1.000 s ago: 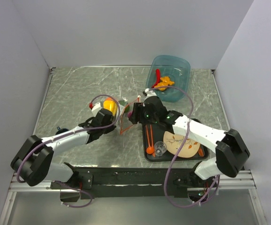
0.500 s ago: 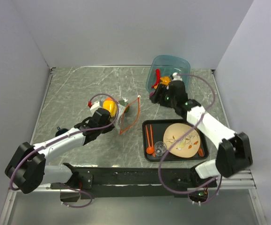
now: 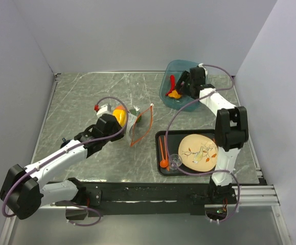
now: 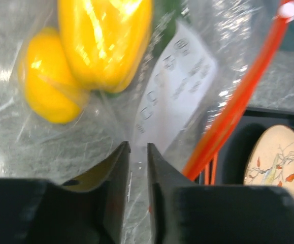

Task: Open the zip-top bag and remove the fake food

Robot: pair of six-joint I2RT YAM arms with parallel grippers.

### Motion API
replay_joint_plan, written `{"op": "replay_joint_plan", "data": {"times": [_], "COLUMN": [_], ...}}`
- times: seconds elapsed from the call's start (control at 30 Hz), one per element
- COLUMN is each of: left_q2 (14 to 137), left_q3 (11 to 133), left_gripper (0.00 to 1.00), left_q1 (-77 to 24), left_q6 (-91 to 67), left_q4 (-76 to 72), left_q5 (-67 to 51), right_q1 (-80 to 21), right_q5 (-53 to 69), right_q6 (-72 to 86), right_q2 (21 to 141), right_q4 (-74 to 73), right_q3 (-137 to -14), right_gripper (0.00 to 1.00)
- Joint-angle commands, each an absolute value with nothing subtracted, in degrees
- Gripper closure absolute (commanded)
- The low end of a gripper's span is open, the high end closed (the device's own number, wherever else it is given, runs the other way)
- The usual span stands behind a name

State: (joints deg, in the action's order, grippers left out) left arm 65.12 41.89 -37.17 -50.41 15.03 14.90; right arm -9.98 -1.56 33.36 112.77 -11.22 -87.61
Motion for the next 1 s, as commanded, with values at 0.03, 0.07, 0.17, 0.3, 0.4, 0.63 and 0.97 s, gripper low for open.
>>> {"op": "replay_joint_plan", "data": {"times": [0.03, 0.07, 0.17, 0.3, 0.4, 0.63, 0.97], "left_q2": [65.74, 66.0, 67.58, 71.36, 74.0, 82.44, 86.39], "left_q3": [49.3, 50.26, 52.03, 54.66, 55.55, 57.92, 53.88], "left_gripper": [0.52, 0.47, 0.44, 0.51, 0.62, 0.81, 0.93], "left_q1": [-34.46, -32.89, -29.81, -26.37, -24.17, -22.24, -21.97], "left_q6": [-46.76, -46.5, -45.79, -45.26, -45.26, -45.96, -47.46], "left_q4": [15.12, 14.77, 13.54, 12.66, 10.04, 6.95, 1.51], "left_q5": [16.87, 16.09, 15.38, 14.95, 13.89, 12.92, 8.71], "right_q1": [-10.11, -10.63, -11.42, -17.37, -21.69, -35.75, -38.15], "right_q5": [1.13, 1.32, 2.09, 6.23, 11.32, 13.1, 14.85], "right_q6": [31.03, 30.16, 31.19, 34.18, 37.78, 46.4, 50.89], "right_q2": [111.64, 110.32, 104.17, 88.91, 83.08, 86.38, 101.24], "right_q4": [-16.43, -16.26, -17.93, -12.33, -5.21, 9.23, 14.42], "right_q3": [-94.66, -93.88, -90.01, -72.32, -61.14, -52.55, -60.19], "right_gripper": [0.03, 0.02, 0.05, 0.37, 0.57, 0.78, 0.79]}}
